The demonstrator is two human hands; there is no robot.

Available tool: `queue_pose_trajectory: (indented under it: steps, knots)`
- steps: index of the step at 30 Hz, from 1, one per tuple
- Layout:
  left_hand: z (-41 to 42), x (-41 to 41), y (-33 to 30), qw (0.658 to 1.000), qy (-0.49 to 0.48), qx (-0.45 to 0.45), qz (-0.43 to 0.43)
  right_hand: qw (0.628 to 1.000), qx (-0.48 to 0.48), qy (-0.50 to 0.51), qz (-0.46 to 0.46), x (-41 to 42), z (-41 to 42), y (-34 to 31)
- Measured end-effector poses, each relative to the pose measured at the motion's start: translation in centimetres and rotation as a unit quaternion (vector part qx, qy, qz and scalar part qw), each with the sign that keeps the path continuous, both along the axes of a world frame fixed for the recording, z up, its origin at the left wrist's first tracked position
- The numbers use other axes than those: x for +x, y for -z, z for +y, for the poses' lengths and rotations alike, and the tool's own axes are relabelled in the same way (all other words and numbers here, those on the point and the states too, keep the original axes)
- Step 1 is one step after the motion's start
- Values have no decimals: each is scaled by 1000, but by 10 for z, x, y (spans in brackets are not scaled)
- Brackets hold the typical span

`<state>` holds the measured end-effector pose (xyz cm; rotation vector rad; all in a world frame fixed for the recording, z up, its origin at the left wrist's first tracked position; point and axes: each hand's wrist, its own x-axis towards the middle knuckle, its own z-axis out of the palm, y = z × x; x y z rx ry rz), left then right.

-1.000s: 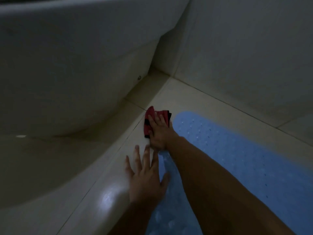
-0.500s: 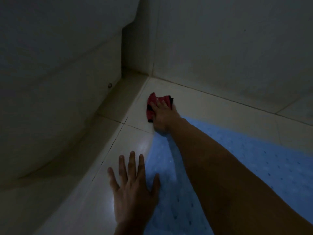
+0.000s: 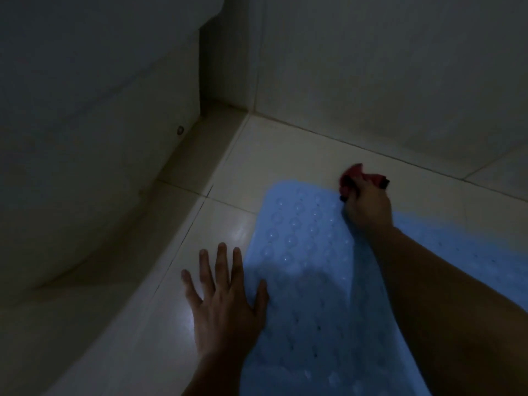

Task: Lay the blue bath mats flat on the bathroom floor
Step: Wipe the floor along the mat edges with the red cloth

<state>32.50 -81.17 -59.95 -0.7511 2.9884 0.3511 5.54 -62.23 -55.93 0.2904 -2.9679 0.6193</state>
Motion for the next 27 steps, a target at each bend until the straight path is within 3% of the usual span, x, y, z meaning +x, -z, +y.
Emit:
queue_pose_trajectory:
  steps: [3, 5, 8, 15, 18, 20, 24, 27]
  knots:
    - [-2, 2, -3, 1000, 7, 4, 8, 992, -54, -113, -1, 7, -60, -3]
    - [-5, 2, -5, 1000, 5, 2, 9, 977, -30, -212, -9, 15, -94, 0]
    - [0, 5, -6, 1000, 15, 12, -7, 968, -22, -250, -27, 14, -96, 2]
    - [0, 7, -7, 1000, 13, 20, -19, 981, 129, -136, -49, -20, 19, -21]
    - [-2, 7, -5, 999, 16, 24, -14, 972, 162, 13, -168, -17, 99, -31]
    - [-2, 8, -5, 999, 18, 21, -15, 961, 190, 74, -189, -7, 121, -41]
    - [-2, 8, -6, 999, 18, 24, -11, 980, 113, 83, -144, -5, 108, -28]
    - [0, 6, -8, 1000, 9, 24, -14, 994, 37, 26, -96, -8, 64, -19]
